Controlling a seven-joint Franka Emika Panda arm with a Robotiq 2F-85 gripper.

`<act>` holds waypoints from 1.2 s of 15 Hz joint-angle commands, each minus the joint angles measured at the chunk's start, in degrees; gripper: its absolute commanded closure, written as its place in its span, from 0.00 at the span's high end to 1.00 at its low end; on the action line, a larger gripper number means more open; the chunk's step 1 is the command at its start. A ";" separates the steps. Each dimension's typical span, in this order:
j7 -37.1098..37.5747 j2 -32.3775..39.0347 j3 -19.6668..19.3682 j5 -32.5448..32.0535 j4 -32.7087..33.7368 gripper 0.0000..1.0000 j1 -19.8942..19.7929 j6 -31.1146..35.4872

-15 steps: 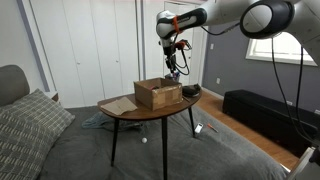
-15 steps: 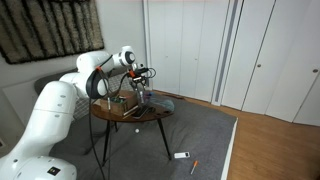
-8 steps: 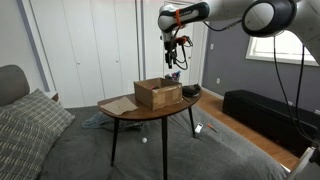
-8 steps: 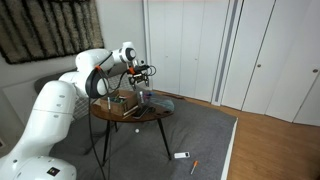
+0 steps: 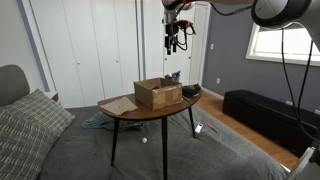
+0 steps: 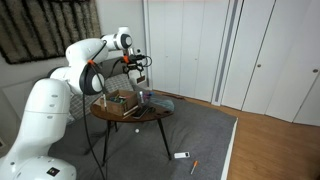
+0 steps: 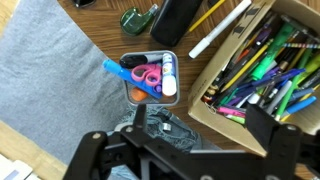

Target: Put the blue glue stick in the basket

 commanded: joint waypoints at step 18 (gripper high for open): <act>-0.77 -28.28 6.16 4.90 -33.55 1.00 2.03 4.39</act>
